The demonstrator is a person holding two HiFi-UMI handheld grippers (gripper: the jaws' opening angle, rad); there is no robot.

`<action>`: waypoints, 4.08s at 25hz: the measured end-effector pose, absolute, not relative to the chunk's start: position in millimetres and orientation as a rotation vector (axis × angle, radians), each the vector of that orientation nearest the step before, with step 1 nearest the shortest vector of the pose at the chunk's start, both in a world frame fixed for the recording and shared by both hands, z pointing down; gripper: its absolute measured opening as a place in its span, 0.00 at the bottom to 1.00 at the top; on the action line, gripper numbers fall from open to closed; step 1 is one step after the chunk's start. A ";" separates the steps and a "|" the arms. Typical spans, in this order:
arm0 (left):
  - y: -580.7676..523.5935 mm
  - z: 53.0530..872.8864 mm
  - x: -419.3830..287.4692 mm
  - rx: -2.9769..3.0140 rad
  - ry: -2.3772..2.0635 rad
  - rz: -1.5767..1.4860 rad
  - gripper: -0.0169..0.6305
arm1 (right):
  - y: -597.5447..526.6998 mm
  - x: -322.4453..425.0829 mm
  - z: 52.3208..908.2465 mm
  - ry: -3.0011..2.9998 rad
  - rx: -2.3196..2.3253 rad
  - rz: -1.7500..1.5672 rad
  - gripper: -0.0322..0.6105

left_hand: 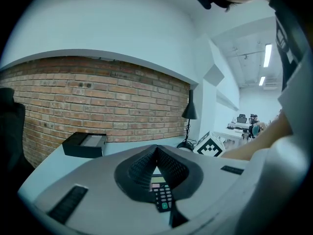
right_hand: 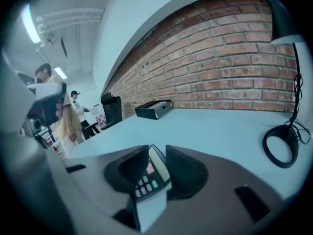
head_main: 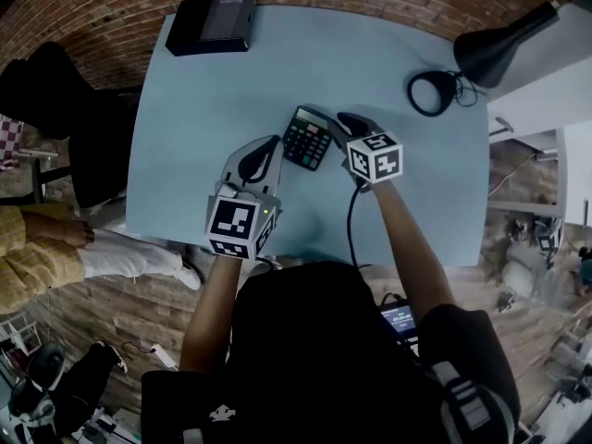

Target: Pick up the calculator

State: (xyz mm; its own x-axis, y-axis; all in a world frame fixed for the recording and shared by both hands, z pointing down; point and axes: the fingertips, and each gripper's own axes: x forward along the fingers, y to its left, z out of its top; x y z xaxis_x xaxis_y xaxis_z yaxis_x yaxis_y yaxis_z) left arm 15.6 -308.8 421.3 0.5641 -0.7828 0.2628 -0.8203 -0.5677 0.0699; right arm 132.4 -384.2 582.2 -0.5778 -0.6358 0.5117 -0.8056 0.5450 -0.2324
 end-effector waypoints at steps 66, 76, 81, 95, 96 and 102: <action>-308.3 457.6 0.8 2.497 -1.403 0.376 0.04 | -390.6 84.5 600.7 -2.534 0.892 0.923 0.12; -308.2 459.1 -2.6 2.494 -1.407 0.380 0.04 | -387.3 84.6 593.0 -2.576 0.949 0.924 0.12; -309.3 455.0 -5.2 2.506 -1.417 0.370 0.04 | -387.9 86.4 570.7 -2.609 0.999 0.886 0.12; -306.6 430.8 -5.9 2.534 -1.462 0.306 0.04 | -373.8 91.2 468.7 -2.780 1.096 0.587 0.12; -306.5 428.8 -5.9 2.535 -1.466 0.301 0.04 | -372.2 91.1 460.3 -2.793 1.097 0.565 0.12; -306.8 417.2 -4.8 2.552 -1.499 0.277 0.04 | -362.6 91.1 425.3 -2.819 1.086 0.407 0.12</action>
State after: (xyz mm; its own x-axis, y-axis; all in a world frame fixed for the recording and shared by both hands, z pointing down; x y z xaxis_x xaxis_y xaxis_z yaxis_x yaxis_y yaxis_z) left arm -4.8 -306.8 417.2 0.4777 -0.8441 0.2437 -0.8754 -0.4806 0.0514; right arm 91.1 -362.6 425.3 -0.7422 -0.6453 0.1809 -0.6701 0.7110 -0.2132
